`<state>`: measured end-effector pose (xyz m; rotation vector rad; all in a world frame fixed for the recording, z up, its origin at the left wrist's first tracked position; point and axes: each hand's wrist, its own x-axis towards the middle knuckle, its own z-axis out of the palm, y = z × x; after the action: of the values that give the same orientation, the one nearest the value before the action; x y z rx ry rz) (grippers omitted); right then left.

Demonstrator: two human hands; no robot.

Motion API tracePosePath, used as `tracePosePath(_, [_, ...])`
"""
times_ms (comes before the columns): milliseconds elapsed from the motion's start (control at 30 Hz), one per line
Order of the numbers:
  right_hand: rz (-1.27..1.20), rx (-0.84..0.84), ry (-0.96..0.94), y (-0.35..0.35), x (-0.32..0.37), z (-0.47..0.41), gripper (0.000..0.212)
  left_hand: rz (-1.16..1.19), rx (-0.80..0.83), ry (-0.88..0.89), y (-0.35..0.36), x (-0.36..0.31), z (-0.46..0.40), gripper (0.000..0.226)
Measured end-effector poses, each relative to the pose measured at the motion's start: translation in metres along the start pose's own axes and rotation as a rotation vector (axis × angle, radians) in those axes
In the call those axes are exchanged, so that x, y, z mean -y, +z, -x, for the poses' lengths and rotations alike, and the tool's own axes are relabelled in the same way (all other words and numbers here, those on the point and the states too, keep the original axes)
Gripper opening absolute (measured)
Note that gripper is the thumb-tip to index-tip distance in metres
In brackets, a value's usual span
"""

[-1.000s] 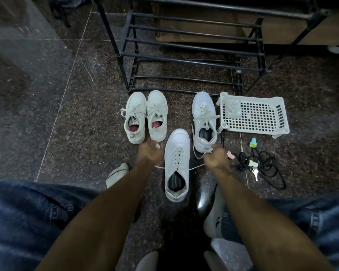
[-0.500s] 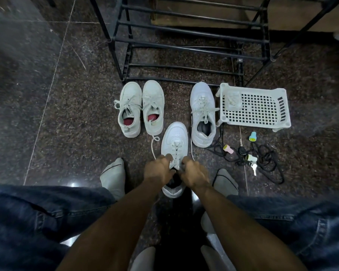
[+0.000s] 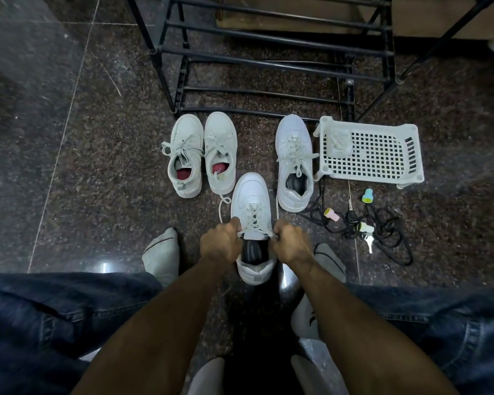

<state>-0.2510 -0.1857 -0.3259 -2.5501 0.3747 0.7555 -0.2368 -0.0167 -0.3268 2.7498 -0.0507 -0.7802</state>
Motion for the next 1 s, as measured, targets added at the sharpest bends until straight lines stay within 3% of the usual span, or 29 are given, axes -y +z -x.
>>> tracePosePath(267, [-0.028,-0.073,0.105,0.010,0.003,0.006,0.015,0.060,-0.100,0.007,0.011,0.002,0.007,0.026])
tracePosePath(433, [0.005,-0.017,0.087,0.017,0.006,0.008,0.022,-0.085,-0.198,0.218,0.020,-0.008,0.007,0.026])
tracePosePath(533, [0.065,-0.025,0.046,0.018,0.007,0.007,0.024,0.058,-0.124,0.138,0.016,-0.010,0.002,0.029])
tracePosePath(633, [0.131,-0.044,0.002,0.019,0.012,0.005,0.025,0.055,-0.013,0.061,0.009,-0.016,-0.006,0.033])
tracePosePath(1000, [0.100,0.015,0.045,0.002,-0.008,-0.014,0.027,0.085,-0.020,-0.011,0.009,0.017,-0.009,0.026])
